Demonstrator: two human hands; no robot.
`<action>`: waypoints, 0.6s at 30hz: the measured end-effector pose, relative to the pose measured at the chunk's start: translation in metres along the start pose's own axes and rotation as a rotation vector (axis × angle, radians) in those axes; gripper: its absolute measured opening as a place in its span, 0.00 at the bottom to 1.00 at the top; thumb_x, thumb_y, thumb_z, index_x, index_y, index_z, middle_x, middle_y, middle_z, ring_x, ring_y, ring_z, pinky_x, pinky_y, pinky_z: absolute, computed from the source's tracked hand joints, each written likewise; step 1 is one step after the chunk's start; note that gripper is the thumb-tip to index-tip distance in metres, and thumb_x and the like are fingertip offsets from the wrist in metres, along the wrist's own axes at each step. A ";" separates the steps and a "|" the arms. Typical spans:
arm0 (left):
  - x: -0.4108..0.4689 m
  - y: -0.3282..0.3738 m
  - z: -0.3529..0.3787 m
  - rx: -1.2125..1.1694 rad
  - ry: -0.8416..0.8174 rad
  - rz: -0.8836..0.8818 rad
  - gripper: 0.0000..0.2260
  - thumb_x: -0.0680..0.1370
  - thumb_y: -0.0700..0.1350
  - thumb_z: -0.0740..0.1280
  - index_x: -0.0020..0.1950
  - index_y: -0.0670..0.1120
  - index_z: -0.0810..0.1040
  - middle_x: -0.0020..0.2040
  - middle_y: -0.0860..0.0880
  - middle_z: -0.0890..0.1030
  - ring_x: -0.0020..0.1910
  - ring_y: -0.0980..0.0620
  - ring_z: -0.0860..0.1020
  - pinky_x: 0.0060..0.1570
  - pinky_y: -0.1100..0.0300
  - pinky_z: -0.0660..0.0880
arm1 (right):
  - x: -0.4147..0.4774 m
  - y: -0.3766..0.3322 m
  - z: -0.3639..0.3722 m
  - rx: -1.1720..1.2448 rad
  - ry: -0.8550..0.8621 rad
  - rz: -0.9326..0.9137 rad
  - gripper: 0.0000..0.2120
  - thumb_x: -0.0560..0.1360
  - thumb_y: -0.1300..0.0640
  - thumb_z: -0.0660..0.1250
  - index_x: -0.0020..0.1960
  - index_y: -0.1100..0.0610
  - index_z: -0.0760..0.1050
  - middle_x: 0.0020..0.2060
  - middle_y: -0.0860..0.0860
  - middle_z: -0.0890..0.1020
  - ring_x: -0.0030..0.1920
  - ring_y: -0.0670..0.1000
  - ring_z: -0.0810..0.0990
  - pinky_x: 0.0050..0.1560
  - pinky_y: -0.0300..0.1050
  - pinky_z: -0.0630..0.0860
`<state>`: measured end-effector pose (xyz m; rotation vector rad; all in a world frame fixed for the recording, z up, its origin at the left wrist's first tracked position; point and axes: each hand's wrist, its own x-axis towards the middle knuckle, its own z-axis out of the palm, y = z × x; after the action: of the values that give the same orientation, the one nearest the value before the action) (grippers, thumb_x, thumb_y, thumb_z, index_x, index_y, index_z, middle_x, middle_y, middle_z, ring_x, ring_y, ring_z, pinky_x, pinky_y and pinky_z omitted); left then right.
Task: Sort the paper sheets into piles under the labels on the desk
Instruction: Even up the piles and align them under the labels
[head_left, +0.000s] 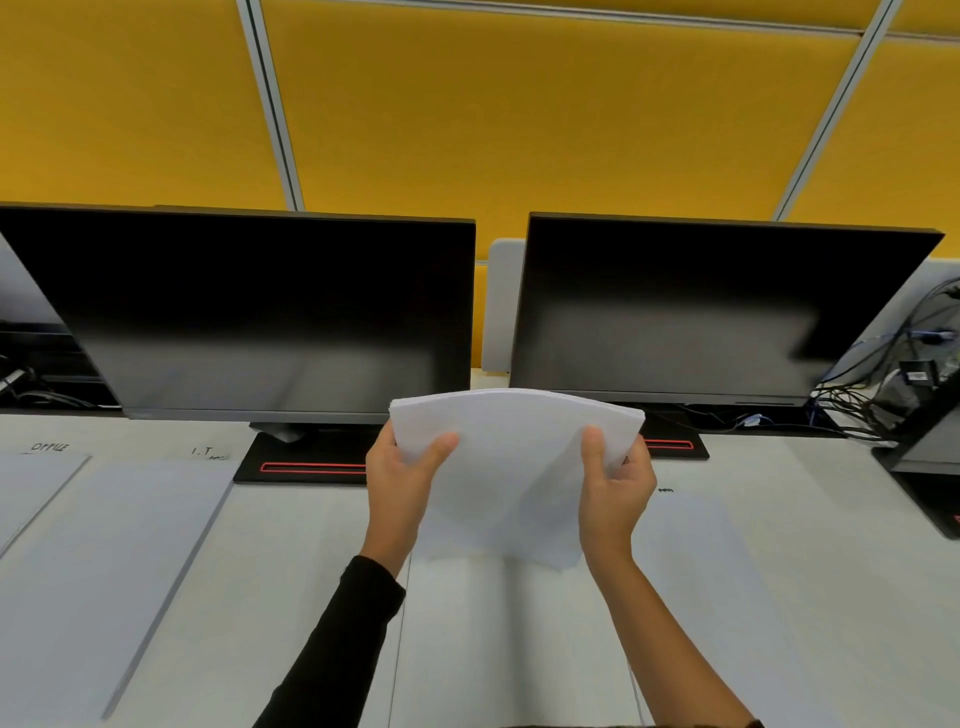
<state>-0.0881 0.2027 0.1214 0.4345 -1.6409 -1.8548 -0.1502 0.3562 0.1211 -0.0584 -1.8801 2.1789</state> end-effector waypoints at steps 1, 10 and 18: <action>-0.002 -0.002 -0.001 -0.002 0.018 -0.006 0.15 0.72 0.41 0.72 0.52 0.54 0.71 0.48 0.54 0.77 0.47 0.53 0.78 0.34 0.69 0.79 | -0.002 0.002 -0.002 -0.008 -0.004 0.008 0.13 0.75 0.58 0.66 0.57 0.63 0.72 0.46 0.53 0.78 0.45 0.51 0.78 0.34 0.28 0.76; -0.003 0.010 0.024 0.069 0.161 -0.027 0.11 0.77 0.49 0.64 0.56 0.51 0.65 0.45 0.55 0.73 0.42 0.55 0.75 0.31 0.69 0.76 | 0.003 -0.006 0.007 0.067 0.084 0.155 0.26 0.66 0.37 0.64 0.50 0.59 0.71 0.39 0.49 0.76 0.39 0.47 0.75 0.35 0.37 0.72; 0.016 0.017 0.025 0.068 0.250 -0.132 0.12 0.81 0.52 0.55 0.40 0.50 0.69 0.36 0.51 0.72 0.37 0.54 0.72 0.35 0.62 0.68 | 0.018 -0.005 0.013 -0.026 0.089 0.258 0.22 0.73 0.44 0.66 0.58 0.59 0.72 0.49 0.55 0.76 0.48 0.53 0.75 0.39 0.42 0.73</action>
<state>-0.1115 0.2109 0.1444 0.7872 -1.5395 -1.7599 -0.1694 0.3487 0.1306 -0.4183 -1.9433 2.2706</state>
